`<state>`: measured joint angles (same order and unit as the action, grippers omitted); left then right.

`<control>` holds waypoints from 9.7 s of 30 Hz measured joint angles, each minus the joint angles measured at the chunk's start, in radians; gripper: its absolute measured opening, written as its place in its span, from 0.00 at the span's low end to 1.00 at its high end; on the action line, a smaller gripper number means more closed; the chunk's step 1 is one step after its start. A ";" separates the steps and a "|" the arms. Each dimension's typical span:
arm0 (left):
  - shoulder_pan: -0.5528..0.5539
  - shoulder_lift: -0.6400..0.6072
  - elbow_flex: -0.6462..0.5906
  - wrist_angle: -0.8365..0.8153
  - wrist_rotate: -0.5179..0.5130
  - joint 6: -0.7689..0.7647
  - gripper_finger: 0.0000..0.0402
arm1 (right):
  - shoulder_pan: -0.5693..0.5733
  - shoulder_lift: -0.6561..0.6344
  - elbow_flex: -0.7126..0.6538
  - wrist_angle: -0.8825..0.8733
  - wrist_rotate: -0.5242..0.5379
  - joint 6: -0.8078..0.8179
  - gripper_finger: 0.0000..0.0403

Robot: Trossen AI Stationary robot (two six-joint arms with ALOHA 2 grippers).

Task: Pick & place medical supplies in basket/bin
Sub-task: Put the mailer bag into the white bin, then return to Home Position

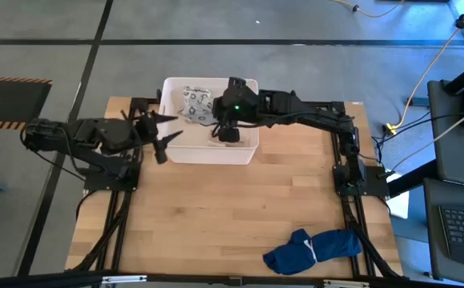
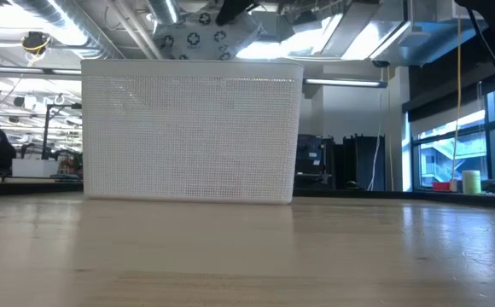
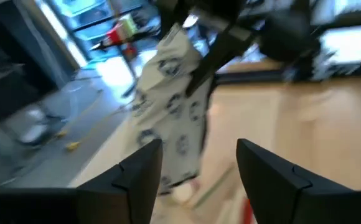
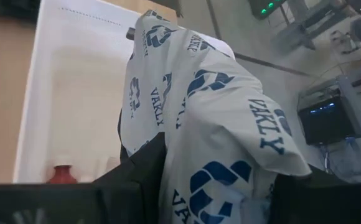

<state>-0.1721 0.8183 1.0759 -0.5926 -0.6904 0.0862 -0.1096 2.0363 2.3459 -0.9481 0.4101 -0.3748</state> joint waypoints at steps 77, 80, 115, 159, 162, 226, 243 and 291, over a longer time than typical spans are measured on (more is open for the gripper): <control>0.510 0.065 0.002 0.314 0.468 -0.067 0.30 | 0.113 -0.202 0.006 0.031 0.113 0.268 0.81; 0.568 0.033 -0.113 0.391 0.499 -0.124 0.31 | 0.123 -0.202 0.006 0.025 0.111 0.267 0.81; 0.750 0.171 -0.485 0.641 0.439 -0.407 0.32 | 0.122 -0.189 0.005 -0.077 0.112 0.322 0.81; 0.749 0.298 -0.450 0.631 0.540 -0.448 0.32 | 0.112 -0.171 0.005 -0.144 0.112 0.372 0.81; 0.751 0.302 -0.450 0.617 0.508 -0.448 0.32 | 0.111 -0.172 0.005 -0.143 0.113 0.367 0.81; 0.650 -0.486 -0.324 0.305 0.861 -0.346 0.33 | 0.332 -0.757 -0.995 0.478 -0.030 0.634 0.81; 0.650 -0.817 -0.598 0.188 0.786 -0.455 0.30 | 0.347 -1.324 -1.688 0.937 -0.116 0.624 0.81; -0.077 -0.714 -0.791 0.383 0.555 -0.461 0.24 | 0.120 -2.035 -2.061 0.821 -0.141 0.778 0.81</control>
<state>-0.2490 0.1047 0.2848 -0.2093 -0.1358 -0.3749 0.0101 0.0010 0.2848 -0.1270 0.2695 0.4034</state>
